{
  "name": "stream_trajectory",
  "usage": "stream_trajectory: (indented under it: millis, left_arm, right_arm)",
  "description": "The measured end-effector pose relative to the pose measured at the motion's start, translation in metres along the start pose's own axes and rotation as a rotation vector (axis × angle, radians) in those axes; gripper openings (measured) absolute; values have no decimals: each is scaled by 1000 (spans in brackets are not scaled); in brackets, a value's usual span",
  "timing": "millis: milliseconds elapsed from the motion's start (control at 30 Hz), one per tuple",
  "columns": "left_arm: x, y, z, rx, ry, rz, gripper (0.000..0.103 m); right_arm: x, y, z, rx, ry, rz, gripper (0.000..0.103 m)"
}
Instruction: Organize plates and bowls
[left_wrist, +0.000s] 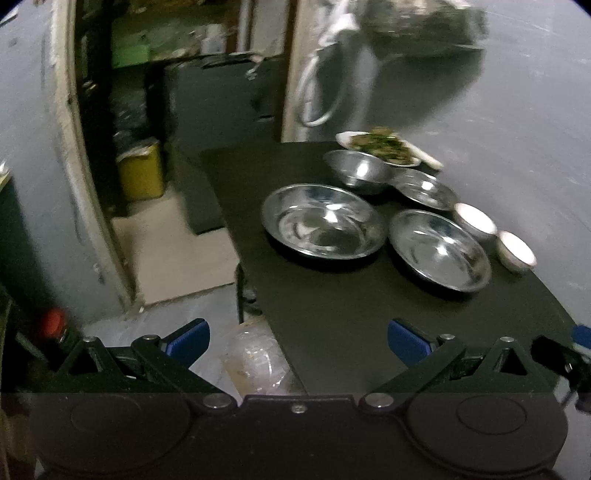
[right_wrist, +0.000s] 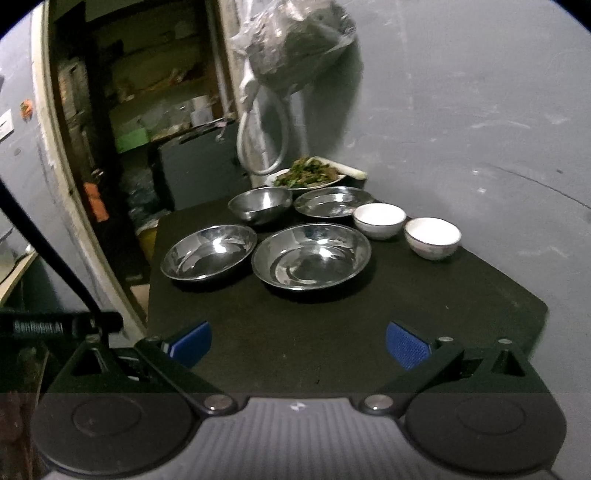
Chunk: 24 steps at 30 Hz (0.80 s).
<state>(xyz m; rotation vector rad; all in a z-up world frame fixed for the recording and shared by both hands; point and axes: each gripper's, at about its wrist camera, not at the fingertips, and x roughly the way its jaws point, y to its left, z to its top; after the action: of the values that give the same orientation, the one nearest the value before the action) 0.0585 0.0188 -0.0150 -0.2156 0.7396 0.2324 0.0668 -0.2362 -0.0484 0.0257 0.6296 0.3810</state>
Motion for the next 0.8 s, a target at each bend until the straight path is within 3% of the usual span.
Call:
stream_trajectory:
  millis: [133, 267, 467, 667, 800]
  left_arm:
    - [13, -1, 19, -36, 43, 65, 102]
    - [18, 0, 40, -49, 37, 115, 102]
    - [38, 14, 74, -42, 27, 132, 102]
    - [83, 39, 113, 39, 19, 53, 102]
    - [125, 57, 141, 115, 31, -72, 102]
  right_arm:
    - [18, -10, 10, -38, 7, 50, 103]
    - [37, -18, 15, -22, 21, 99, 103]
    - [60, -14, 26, 24, 42, 132, 103]
    - [86, 9, 45, 59, 96, 95, 103]
    - [108, 32, 58, 84, 108, 28, 103]
